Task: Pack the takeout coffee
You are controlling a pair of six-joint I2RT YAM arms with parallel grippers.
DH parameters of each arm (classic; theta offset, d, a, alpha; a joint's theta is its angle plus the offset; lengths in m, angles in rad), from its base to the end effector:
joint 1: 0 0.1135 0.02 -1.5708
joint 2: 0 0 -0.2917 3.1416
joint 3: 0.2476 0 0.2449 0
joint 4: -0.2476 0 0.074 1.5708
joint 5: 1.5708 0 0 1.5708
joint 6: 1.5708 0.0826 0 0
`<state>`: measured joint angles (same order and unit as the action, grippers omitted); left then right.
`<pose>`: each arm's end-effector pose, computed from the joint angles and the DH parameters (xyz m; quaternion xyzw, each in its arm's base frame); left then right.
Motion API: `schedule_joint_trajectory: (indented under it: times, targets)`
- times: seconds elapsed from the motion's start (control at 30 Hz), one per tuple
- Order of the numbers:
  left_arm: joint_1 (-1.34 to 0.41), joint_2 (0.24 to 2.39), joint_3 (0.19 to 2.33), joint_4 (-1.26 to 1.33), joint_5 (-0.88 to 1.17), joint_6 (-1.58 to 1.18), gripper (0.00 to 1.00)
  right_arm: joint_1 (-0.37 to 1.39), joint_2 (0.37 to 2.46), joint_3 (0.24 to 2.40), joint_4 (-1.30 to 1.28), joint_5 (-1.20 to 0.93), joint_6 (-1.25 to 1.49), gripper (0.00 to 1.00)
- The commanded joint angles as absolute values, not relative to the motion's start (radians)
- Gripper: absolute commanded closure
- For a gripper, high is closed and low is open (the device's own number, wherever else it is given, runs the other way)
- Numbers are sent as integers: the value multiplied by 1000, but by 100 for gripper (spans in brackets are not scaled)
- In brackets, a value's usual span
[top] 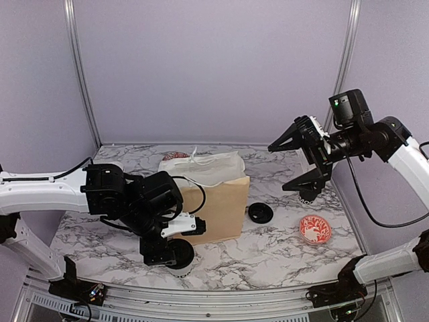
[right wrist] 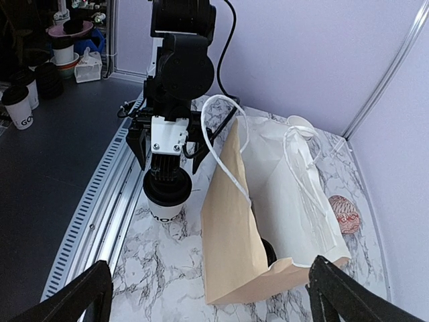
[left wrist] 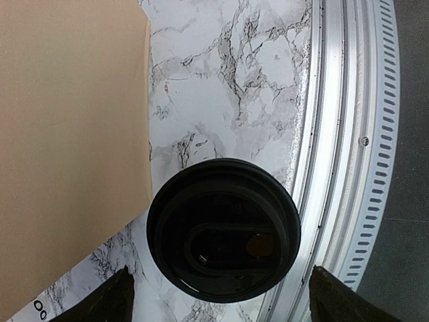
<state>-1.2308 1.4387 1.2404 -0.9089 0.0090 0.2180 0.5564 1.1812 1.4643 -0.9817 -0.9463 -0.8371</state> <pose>0.0981 -0.2795 0.2747 0.6457 0.7282 -0.1153 0.1988 0.1464 0.1700 0.4286 -0.6654 0.4953 0.3564 0.4301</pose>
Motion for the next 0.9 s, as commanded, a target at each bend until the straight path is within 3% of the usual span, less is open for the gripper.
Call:
schedule_joint_trajectory:
  times: [0.0,0.87]
  targets:
    - [-1235,1465,1245,-894,6,240,9,542,1174,1454,-934,-980,-815,1]
    - [-1233,1552,1244,-890,31,255,23,540,1169,1414,-916,-974,-822,2]
